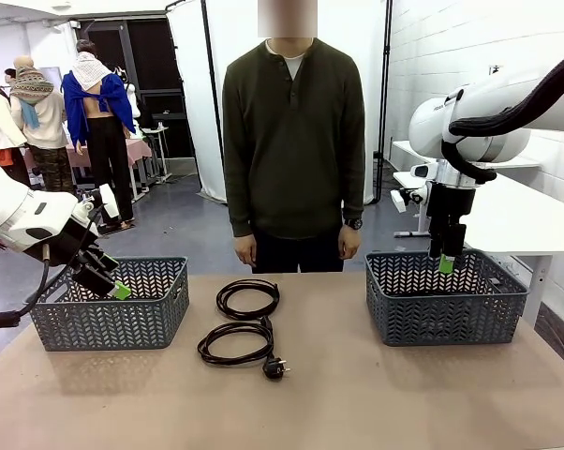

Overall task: Organize the cables according to human instructions.
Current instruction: Pick up a bundle of cables and place it in the basket indicated by the human.

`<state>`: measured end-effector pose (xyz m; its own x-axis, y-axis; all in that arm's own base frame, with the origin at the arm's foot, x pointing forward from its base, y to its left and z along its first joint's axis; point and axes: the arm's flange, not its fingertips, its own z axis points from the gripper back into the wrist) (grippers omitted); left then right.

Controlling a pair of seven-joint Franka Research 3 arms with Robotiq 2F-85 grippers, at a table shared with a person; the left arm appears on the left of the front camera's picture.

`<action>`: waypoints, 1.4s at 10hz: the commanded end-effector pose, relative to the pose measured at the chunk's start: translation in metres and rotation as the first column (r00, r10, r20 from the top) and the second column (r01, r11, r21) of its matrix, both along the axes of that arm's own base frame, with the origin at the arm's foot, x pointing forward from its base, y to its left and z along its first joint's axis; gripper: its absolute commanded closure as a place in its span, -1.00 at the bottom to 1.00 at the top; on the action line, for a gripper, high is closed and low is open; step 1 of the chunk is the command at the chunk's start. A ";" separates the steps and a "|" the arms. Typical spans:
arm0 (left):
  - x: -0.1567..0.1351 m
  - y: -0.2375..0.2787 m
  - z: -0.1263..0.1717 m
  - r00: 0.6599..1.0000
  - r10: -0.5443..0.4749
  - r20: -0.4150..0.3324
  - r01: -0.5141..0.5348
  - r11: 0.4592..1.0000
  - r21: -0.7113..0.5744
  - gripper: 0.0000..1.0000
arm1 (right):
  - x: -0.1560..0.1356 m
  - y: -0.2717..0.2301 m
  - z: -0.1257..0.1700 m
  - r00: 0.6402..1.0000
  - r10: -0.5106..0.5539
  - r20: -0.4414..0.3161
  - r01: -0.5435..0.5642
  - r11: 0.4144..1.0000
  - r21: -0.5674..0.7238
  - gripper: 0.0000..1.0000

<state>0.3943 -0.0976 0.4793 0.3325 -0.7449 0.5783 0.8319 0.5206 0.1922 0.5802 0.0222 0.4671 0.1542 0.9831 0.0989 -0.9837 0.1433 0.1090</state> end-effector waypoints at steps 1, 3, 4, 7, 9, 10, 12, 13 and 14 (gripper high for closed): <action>-0.002 0.002 -0.003 1.000 0.000 -0.006 0.000 1.000 -0.011 -1.00 | -0.005 0.010 0.011 0.998 -0.065 0.025 0.065 0.998 0.018 -1.00; -0.002 0.002 -0.003 1.000 0.000 -0.006 0.000 1.000 -0.011 -1.00 | -0.024 0.030 0.032 0.986 -0.163 0.025 0.162 0.986 0.048 -1.00; -0.002 0.002 -0.003 1.000 0.000 -0.006 0.000 1.000 -0.011 -1.00 | -0.034 0.039 0.040 0.978 -0.206 0.031 0.204 0.977 0.055 -1.00; -0.002 0.002 -0.003 1.000 0.000 -0.006 0.000 1.000 -0.011 -1.00 | -0.077 0.070 0.050 0.945 -0.315 0.091 0.296 0.940 0.171 -1.00; -0.002 0.002 -0.003 1.000 0.000 -0.006 0.000 1.000 -0.011 -1.00 | -0.107 0.090 0.042 0.924 -0.363 0.120 0.327 0.912 0.247 -1.00; -0.002 0.002 -0.003 1.000 0.000 -0.006 0.000 1.000 -0.011 -1.00 | -0.119 0.097 0.037 0.919 -0.364 0.150 0.315 0.909 0.273 -1.00; -0.002 0.002 -0.003 1.000 0.000 -0.006 0.000 1.000 -0.011 -1.00 | -0.136 0.110 0.022 0.912 -0.369 0.181 0.305 0.903 0.304 -1.00; -0.002 0.002 -0.003 1.000 0.000 -0.006 0.000 1.000 -0.011 -1.00 | -0.141 0.114 0.013 0.912 -0.370 0.178 0.304 0.900 0.313 -1.00; -0.002 0.002 -0.003 1.000 0.000 -0.006 0.000 1.000 -0.011 -1.00 | -0.142 0.119 0.009 0.913 -0.369 0.173 0.301 0.897 0.324 -1.00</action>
<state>0.3943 -0.0975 0.4793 0.3327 -0.7449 0.5783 0.8318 0.5207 0.1921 0.4412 0.1402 0.4850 0.4065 0.8232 0.3963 -0.8910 0.4532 -0.0276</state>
